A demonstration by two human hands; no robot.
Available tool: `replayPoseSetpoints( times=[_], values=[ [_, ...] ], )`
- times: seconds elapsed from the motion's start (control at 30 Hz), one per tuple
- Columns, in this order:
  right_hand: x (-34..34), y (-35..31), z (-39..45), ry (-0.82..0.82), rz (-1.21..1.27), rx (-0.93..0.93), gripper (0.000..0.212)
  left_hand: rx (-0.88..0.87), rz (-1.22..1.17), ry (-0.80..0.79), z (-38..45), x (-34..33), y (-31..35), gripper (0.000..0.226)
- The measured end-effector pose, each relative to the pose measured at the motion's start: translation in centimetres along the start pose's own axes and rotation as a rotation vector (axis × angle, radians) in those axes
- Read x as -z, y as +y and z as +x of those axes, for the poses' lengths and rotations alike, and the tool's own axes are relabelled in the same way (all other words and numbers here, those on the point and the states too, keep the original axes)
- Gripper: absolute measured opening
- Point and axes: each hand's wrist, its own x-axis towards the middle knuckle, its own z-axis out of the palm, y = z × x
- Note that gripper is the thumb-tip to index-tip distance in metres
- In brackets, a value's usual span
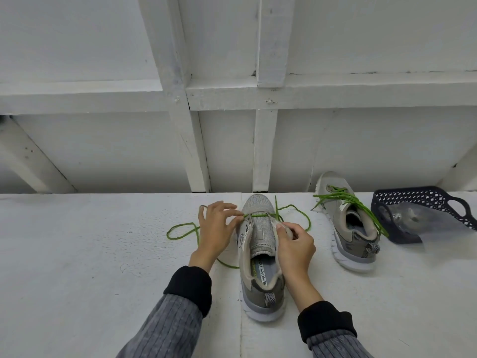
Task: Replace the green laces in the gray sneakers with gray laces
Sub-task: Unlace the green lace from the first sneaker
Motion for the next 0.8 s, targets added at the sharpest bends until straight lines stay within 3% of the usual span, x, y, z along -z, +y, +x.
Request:
replayPoseSetpoints(
  times=[0.17, 0.33, 0.43, 0.53, 0.6, 0.67, 0.73, 0.8],
  values=[
    [0.1, 0.0, 0.0, -0.002, -0.002, 0.008, 0.006, 0.084, -0.048, 0.067, -0.5, -0.3, 0.7, 0.010],
    [0.0, 0.1, 0.0, 0.003, 0.003, 0.007, 0.006, 0.349, -0.038, 0.297, -1.2, 0.4, -2.3, 0.010],
    [0.0, 0.2, 0.0, 0.007, 0.012, 0.011, 0.006, 0.470, -0.011, 0.346, -1.6, 1.2, -3.9, 0.011],
    [0.0, 0.1, 0.0, 0.015, 0.015, 0.016, 0.005, 0.280, -0.043, 0.257, -1.2, 0.9, -3.3, 0.027],
    [0.0, 0.1, 0.0, 0.011, 0.017, 0.010, 0.005, 0.019, -0.027, 0.155, -0.8, 0.6, -2.0, 0.038],
    [0.0, 0.1, 0.0, 0.009, 0.017, 0.002, 0.006, -0.220, 0.081, 0.066, -0.2, 0.0, -0.9, 0.035],
    [0.0, 0.1, -0.1, 0.010, 0.017, 0.001, 0.006, -0.310, 0.145, 0.055, 0.1, -0.7, -0.1, 0.022],
    [0.0, 0.0, -0.1, 0.010, 0.014, 0.005, 0.006, -0.292, 0.155, 0.095, 0.2, -1.0, 0.3, 0.017]
  ],
)
